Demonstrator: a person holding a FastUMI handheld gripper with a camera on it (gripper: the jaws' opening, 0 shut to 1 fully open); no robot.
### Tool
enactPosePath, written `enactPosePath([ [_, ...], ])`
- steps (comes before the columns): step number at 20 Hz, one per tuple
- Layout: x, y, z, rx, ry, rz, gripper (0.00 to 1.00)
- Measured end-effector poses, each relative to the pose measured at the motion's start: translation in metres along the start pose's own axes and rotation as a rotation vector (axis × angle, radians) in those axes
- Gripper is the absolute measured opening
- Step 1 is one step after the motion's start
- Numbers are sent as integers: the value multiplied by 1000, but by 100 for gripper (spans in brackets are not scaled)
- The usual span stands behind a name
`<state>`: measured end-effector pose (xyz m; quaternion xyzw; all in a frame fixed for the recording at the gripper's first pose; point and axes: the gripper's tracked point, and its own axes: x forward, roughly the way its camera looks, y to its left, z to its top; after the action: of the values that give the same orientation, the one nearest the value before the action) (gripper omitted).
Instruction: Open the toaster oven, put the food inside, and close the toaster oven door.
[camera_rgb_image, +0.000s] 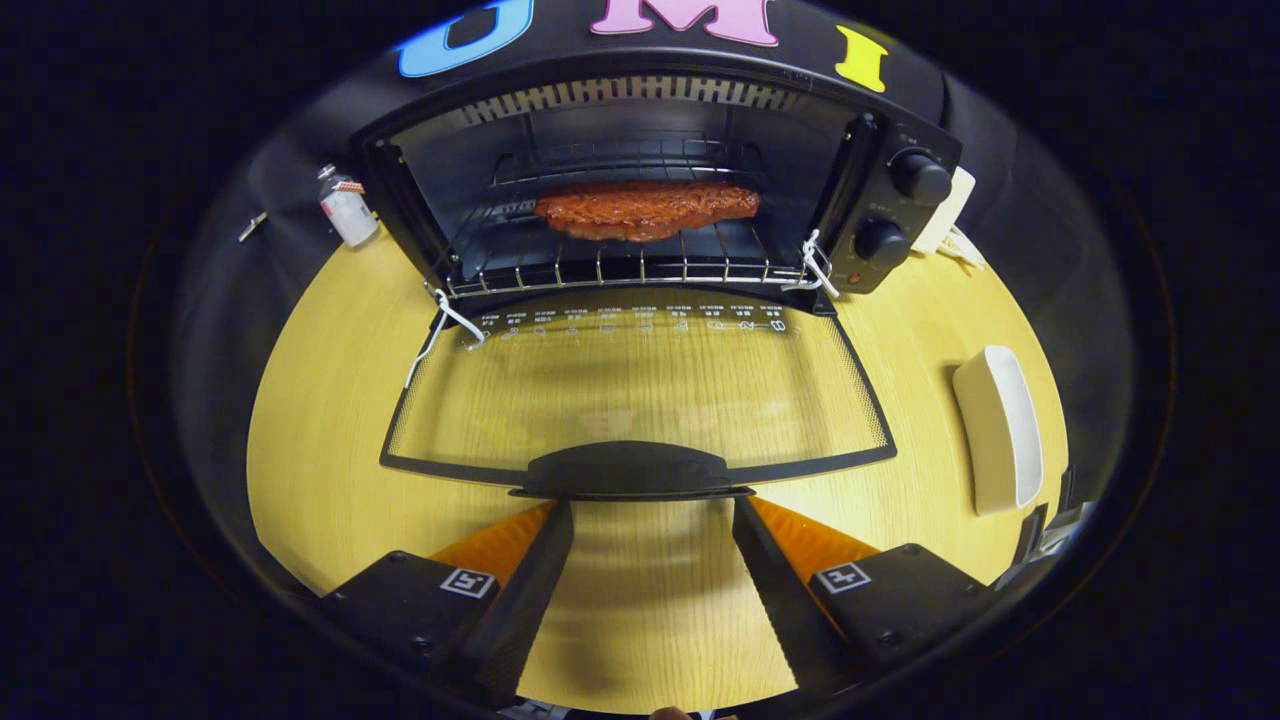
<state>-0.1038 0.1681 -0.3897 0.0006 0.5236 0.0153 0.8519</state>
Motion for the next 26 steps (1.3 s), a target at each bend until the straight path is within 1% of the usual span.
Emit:
enactPosePath([
  [8,-43,-1,25,9,-149,31,99],
  [15,-81,0,74,35,-288,64,99],
  [19,-88,-2,104,20,-341,60,99],
  [23,-80,-9,138,12,-371,42,99],
  [26,-92,-13,143,27,-412,47,99],
])
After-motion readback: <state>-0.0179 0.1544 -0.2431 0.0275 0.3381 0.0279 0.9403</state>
